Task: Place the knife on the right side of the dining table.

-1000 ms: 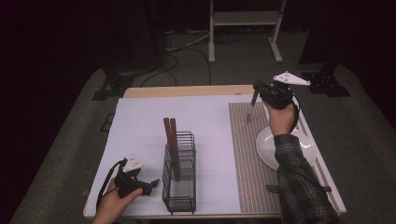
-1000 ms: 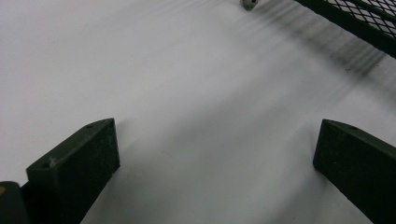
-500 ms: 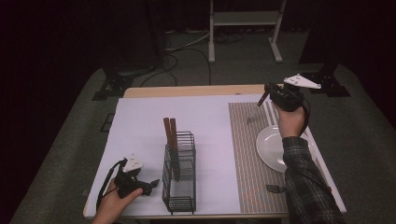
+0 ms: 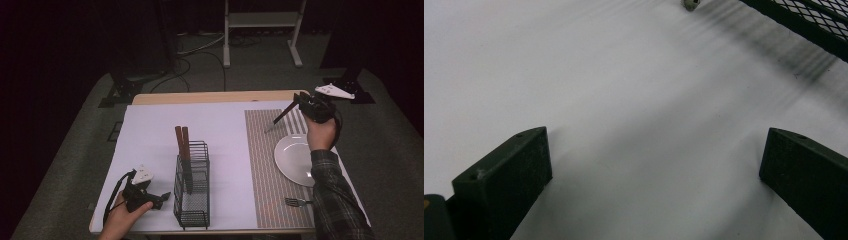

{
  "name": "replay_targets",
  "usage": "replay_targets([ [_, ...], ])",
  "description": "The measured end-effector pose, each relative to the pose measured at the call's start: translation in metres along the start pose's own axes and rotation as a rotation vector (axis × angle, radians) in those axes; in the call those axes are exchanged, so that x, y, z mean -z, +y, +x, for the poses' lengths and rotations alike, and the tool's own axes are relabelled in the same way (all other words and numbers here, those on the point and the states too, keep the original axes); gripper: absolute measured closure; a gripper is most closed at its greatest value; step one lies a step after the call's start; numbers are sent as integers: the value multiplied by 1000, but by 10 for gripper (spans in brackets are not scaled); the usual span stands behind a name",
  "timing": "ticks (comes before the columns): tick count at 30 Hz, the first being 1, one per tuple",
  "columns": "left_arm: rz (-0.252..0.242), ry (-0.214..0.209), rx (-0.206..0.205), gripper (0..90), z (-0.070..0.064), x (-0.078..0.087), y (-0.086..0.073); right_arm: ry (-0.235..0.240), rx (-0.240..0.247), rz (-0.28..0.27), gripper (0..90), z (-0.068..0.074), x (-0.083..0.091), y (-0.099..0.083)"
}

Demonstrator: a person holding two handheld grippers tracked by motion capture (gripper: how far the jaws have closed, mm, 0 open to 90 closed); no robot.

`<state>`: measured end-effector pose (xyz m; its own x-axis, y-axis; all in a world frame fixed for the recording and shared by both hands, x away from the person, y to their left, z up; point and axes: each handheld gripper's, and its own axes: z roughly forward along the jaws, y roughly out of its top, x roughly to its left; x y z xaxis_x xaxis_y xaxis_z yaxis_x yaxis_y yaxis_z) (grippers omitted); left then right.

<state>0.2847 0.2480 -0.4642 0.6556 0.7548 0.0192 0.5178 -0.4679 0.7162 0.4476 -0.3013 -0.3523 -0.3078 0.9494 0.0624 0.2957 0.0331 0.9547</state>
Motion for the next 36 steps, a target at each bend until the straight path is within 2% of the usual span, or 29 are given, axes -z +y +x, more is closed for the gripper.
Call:
replay_targets([
  [19,1,-1,1,0,0,0,0,-87,-73,67,584,-33,1,-29],
  [30,2,0,1,0,0,0,0,-99,-105,98,516,-43,0,-42],
  [36,2,0,1,0,0,0,0,-101,-119,133,459,-47,-2,-49],
])
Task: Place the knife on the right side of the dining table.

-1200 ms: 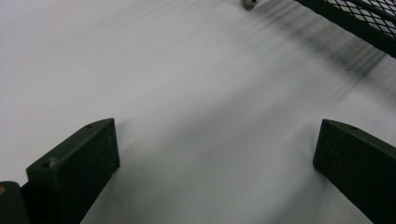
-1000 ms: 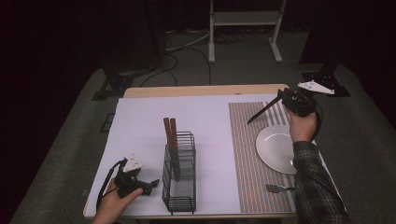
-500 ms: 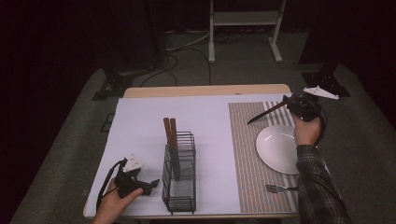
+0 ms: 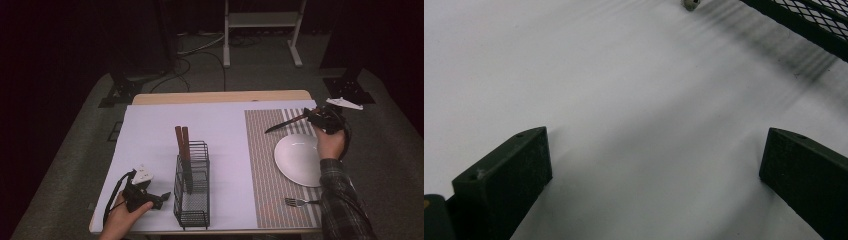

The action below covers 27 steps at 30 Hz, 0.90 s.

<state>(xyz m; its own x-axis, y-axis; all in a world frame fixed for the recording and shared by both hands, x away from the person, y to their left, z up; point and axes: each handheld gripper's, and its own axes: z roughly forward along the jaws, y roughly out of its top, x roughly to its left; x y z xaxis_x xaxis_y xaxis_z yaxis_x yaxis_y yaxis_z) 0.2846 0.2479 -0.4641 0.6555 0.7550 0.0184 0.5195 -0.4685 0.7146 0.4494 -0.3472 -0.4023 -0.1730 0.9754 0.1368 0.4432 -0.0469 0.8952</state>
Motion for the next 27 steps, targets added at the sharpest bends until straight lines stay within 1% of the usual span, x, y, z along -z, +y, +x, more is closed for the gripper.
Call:
replay_targets([
  [4,0,0,0,0,0,0,0,2,-14,17,428,-3,-2,-4],
  [14,-1,0,-1,0,0,0,0,-2,-23,75,356,-10,-7,-12],
  [18,-1,1,-1,0,0,0,0,7,-44,93,340,-15,-9,-16],
  [21,-1,1,-1,0,0,0,0,8,-47,122,302,-16,-12,-19],
  [27,-1,1,-1,0,0,0,0,13,-68,147,279,-20,-16,-23],
])
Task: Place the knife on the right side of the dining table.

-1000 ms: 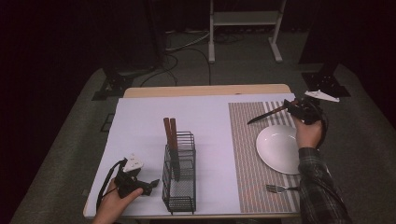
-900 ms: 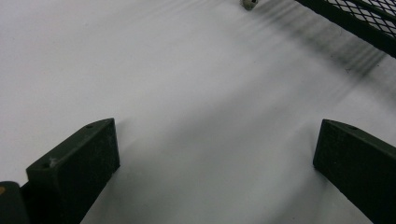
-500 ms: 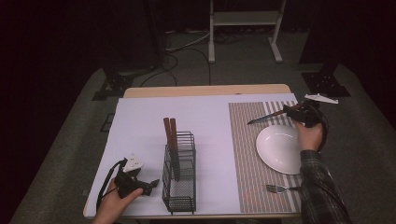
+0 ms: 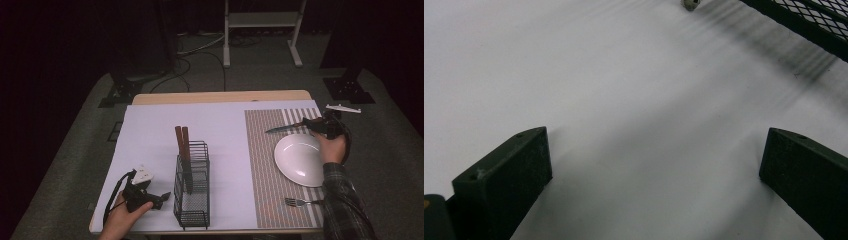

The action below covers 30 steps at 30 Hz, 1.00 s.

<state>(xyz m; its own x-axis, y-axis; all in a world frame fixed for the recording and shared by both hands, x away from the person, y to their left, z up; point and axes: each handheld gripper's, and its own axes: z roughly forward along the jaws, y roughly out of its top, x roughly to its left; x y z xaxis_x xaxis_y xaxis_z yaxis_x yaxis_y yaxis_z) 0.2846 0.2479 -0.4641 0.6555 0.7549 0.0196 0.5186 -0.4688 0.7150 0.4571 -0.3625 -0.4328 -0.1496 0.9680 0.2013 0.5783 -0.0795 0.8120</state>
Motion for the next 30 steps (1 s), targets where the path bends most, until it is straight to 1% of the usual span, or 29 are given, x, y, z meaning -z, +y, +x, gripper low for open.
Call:
replay_targets([
  [5,0,0,0,0,0,0,0,2,-12,27,242,-3,-5,-3],
  [10,0,0,0,0,0,0,0,5,-31,74,194,-5,-11,-7],
  [13,0,-1,0,0,0,0,0,4,-33,102,174,-6,-15,-8],
  [19,0,0,0,0,0,0,0,-2,-37,123,164,-8,-18,-10],
  [24,0,0,0,0,0,0,0,-7,-50,139,158,-8,-20,-11],
  [30,0,-1,1,0,0,0,0,-19,-49,150,157,-8,-21,-11],
])
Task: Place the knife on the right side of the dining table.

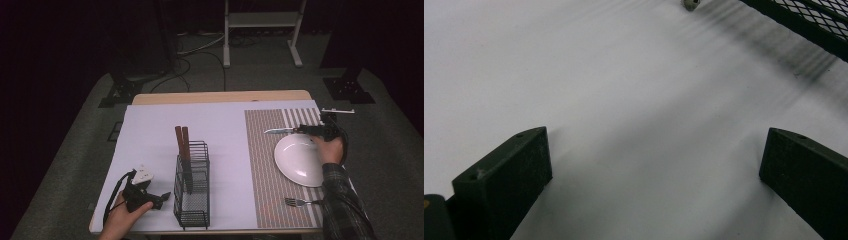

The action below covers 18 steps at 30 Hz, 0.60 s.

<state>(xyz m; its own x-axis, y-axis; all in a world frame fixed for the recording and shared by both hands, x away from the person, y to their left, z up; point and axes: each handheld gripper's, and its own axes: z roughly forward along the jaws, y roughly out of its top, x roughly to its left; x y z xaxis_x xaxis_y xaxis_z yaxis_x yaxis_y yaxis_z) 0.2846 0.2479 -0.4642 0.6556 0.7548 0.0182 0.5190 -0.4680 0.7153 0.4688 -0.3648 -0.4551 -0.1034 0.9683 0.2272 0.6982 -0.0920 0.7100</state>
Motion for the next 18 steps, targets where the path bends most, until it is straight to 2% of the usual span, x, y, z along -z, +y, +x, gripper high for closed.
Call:
replay_targets([
  [12,0,0,0,0,0,0,0,-41,14,12,165,0,-1,-1],
  [18,1,0,0,0,0,0,0,-52,22,-19,164,1,10,2],
])
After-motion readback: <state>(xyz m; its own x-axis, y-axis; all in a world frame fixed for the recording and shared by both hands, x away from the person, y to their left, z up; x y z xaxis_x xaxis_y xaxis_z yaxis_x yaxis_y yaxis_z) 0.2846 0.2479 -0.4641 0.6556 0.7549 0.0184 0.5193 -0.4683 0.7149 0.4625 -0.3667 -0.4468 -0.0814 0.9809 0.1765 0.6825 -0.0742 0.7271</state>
